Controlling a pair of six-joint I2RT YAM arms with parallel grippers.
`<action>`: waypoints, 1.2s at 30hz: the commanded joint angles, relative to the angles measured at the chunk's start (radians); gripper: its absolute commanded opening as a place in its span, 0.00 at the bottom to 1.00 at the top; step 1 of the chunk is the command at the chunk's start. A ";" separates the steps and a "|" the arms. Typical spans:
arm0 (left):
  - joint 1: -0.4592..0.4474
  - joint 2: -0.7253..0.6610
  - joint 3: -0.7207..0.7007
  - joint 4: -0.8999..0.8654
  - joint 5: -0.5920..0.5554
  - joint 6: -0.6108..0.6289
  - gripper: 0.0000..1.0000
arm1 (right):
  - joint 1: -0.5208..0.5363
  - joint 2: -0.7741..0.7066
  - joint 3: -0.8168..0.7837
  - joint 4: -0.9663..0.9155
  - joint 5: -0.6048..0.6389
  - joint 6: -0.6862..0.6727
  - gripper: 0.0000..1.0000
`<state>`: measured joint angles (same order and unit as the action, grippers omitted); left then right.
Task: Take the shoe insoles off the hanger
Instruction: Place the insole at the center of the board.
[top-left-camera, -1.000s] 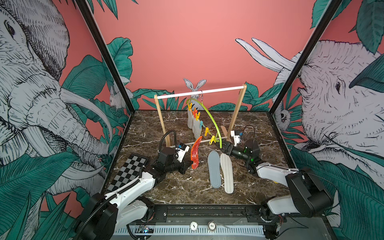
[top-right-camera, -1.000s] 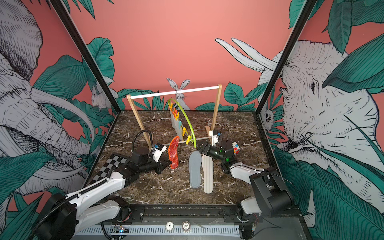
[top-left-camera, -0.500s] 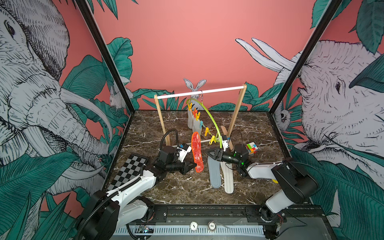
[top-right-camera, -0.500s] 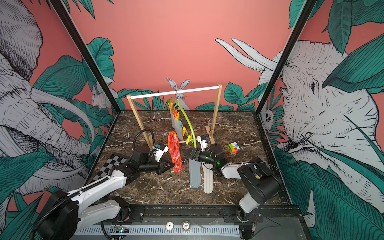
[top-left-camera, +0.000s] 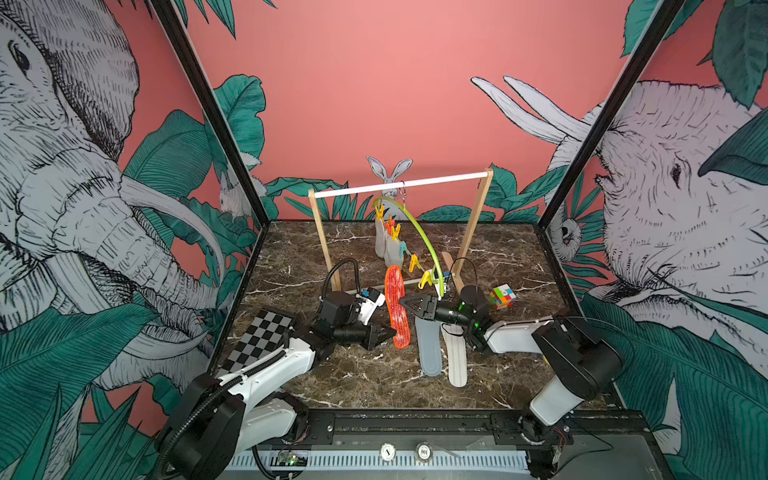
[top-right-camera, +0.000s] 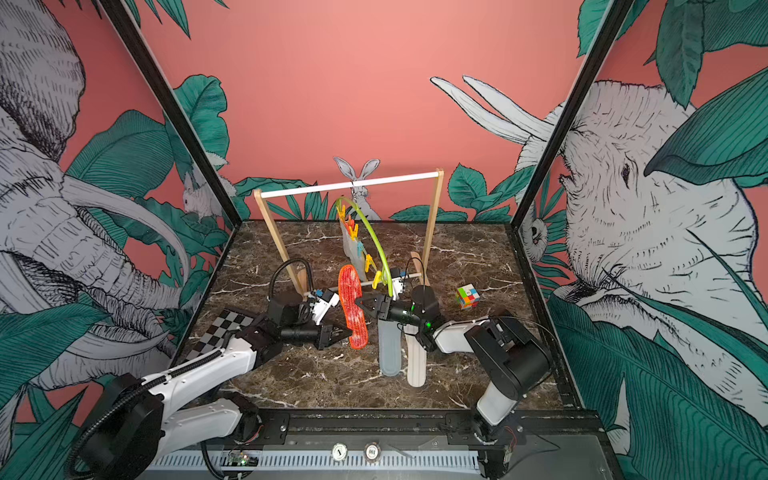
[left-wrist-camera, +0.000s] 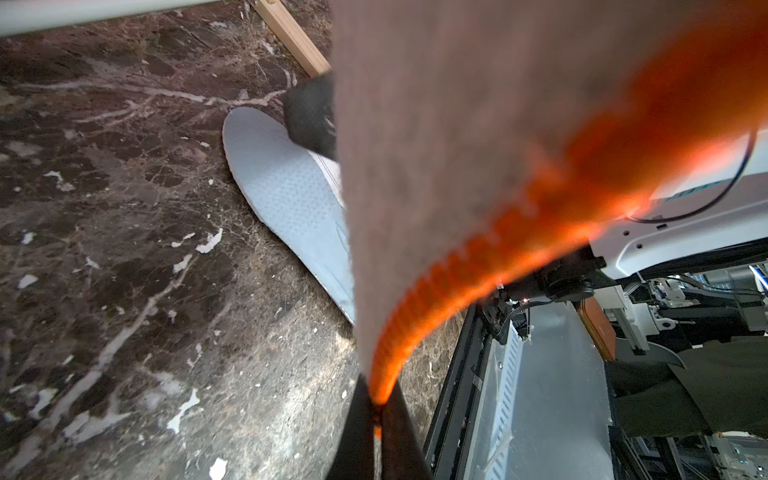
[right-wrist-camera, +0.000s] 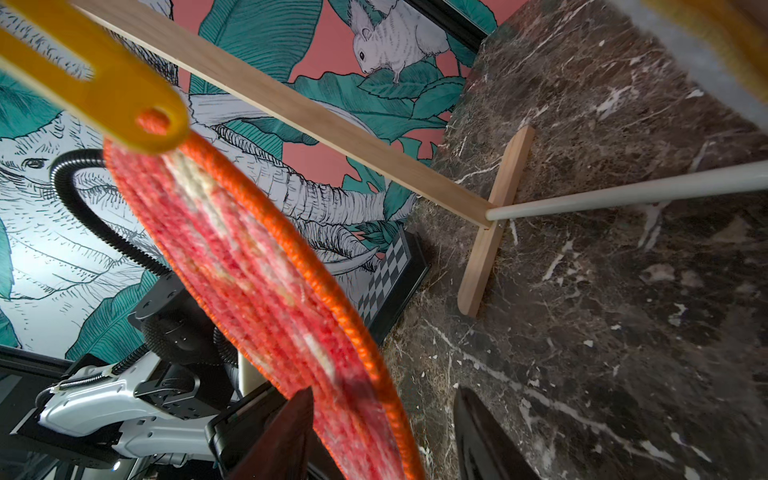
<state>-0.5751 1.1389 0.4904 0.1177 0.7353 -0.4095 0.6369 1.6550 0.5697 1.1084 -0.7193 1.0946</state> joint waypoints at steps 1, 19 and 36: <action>0.005 -0.002 0.029 0.027 0.023 -0.006 0.00 | 0.010 0.018 0.023 0.040 -0.019 0.011 0.52; 0.004 0.000 0.036 -0.030 -0.043 0.009 0.09 | 0.014 -0.045 0.013 0.051 0.014 0.078 0.00; 0.005 -0.250 -0.059 -0.219 -0.575 -0.013 0.79 | 0.015 -0.189 -0.104 -0.119 0.104 0.015 0.00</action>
<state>-0.5743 0.9360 0.4675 -0.0330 0.3058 -0.4042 0.6476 1.4921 0.4881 0.9882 -0.6441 1.1282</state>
